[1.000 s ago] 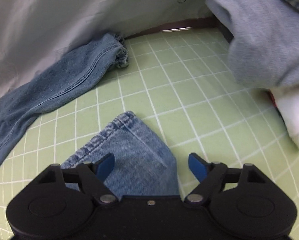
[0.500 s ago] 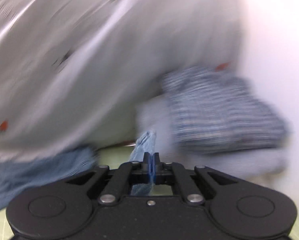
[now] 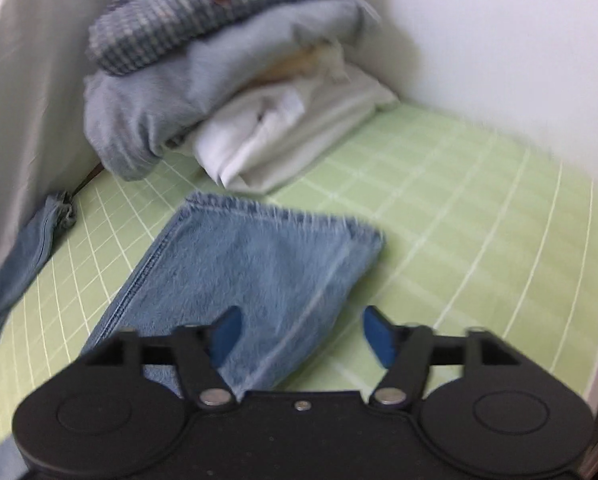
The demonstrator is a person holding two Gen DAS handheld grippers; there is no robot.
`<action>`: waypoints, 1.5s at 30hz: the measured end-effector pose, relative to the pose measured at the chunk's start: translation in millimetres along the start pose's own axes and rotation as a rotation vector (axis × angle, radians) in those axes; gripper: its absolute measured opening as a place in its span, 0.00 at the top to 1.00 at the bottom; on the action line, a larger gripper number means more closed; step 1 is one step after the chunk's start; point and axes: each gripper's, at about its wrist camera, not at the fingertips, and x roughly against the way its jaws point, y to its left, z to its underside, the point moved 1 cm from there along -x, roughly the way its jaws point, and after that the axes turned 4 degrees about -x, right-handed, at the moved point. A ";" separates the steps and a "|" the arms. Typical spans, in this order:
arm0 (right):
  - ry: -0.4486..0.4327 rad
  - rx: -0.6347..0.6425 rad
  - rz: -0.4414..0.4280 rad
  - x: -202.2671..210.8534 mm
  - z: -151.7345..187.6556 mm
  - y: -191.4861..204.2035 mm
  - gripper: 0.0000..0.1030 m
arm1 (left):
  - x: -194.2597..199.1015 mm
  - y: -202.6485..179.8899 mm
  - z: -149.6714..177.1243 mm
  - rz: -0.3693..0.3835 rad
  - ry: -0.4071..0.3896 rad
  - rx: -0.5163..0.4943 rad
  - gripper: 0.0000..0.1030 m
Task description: Fold clothes
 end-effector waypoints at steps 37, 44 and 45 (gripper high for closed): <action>-0.005 0.187 -0.015 92.7 86.6 91.9 0.14 | -28.7 173.4 -21.6 0.079 -0.034 0.435 0.06; 0.032 0.279 -0.042 121.5 148.2 154.4 0.13 | -37.5 199.1 -48.7 0.187 -0.090 0.407 0.65; 0.033 0.304 -0.044 126.0 157.6 162.5 0.13 | -37.2 202.2 -50.1 0.195 -0.097 0.402 0.73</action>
